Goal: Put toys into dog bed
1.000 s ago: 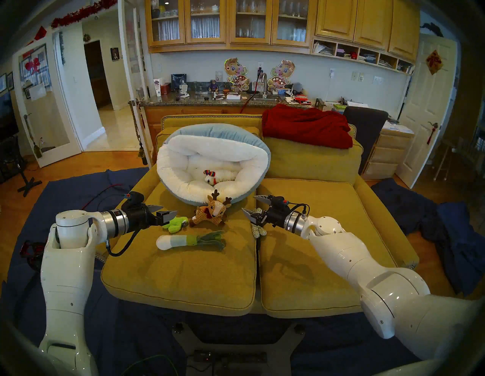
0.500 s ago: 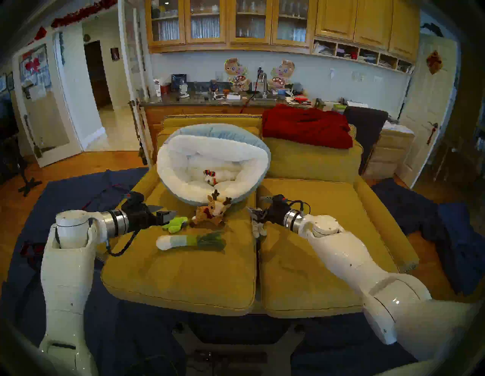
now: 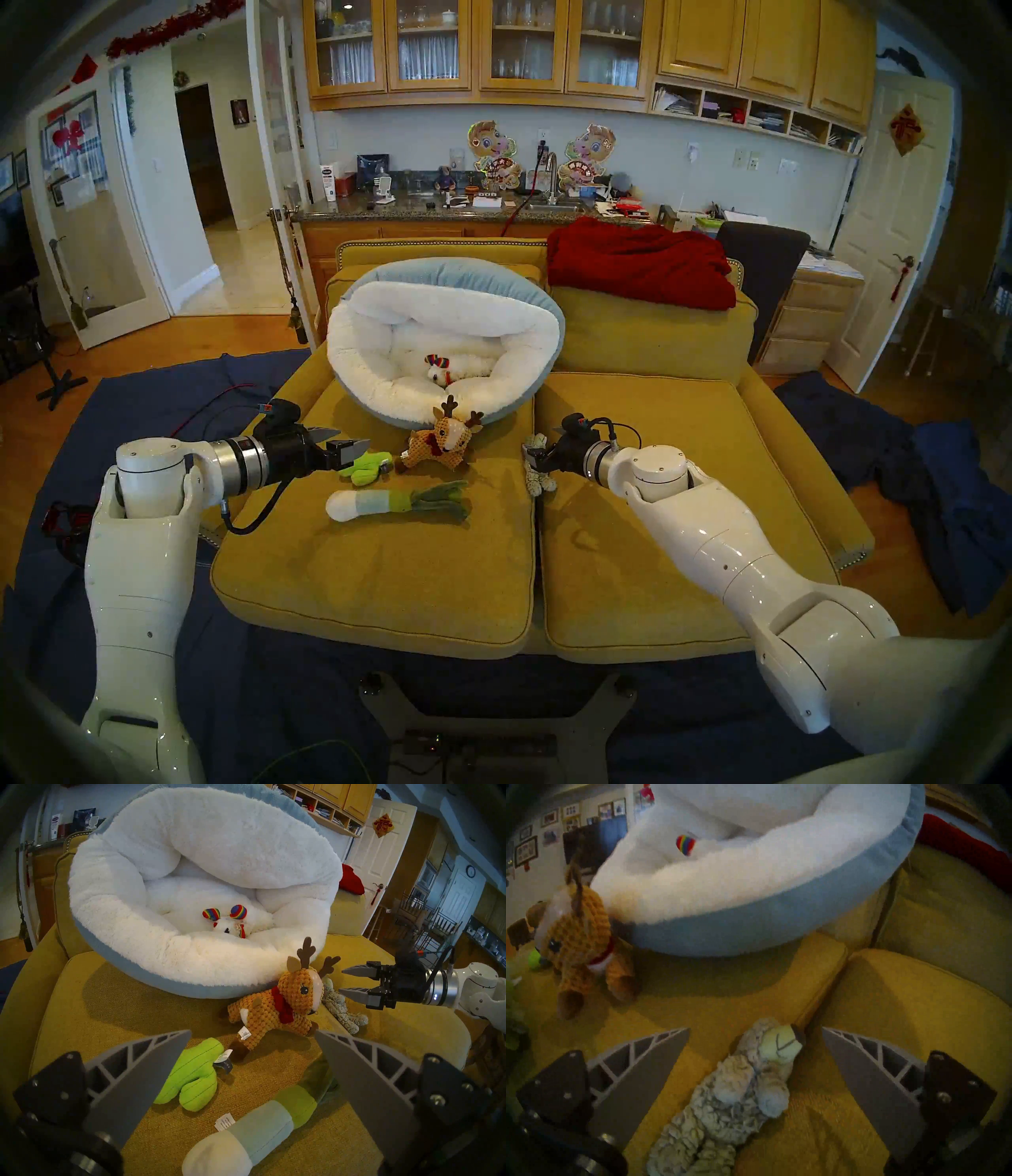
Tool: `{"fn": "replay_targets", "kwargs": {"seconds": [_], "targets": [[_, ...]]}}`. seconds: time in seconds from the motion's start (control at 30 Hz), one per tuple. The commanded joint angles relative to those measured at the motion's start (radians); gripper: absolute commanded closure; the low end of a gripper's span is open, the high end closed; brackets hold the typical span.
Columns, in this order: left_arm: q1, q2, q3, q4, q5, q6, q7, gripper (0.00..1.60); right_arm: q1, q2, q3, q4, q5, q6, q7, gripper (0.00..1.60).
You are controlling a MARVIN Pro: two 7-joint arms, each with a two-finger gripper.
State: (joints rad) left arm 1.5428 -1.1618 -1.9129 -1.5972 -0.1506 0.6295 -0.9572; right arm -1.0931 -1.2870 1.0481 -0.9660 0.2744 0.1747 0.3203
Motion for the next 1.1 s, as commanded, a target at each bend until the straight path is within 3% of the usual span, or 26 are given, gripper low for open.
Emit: {"fn": "replay_targets", "kwargs": {"seconds": [0.0,0.13,0.3,1.07], "targets": [[-0.027,0.003,-0.005,-0.025,-0.008,-0.002,-0.002,0.0,-0.009,-0.014,0.005,-0.103,-0.022,0.108,-0.107,0.0],[-0.027,0.003,-0.005,-0.026,-0.008,-0.001,-0.002,0.0,-0.022,-0.024,0.003,-0.131,-0.03,0.197,-0.16,0.0],[-0.027,0.002,-0.005,-0.027,-0.008,-0.001,-0.002,0.0,-0.029,-0.037,0.001,-0.126,-0.036,0.227,-0.191,0.0],[-0.027,0.002,-0.005,-0.027,-0.008,0.0,-0.002,0.0,-0.033,-0.049,-0.005,-0.094,-0.024,0.2,-0.13,0.03]]}}
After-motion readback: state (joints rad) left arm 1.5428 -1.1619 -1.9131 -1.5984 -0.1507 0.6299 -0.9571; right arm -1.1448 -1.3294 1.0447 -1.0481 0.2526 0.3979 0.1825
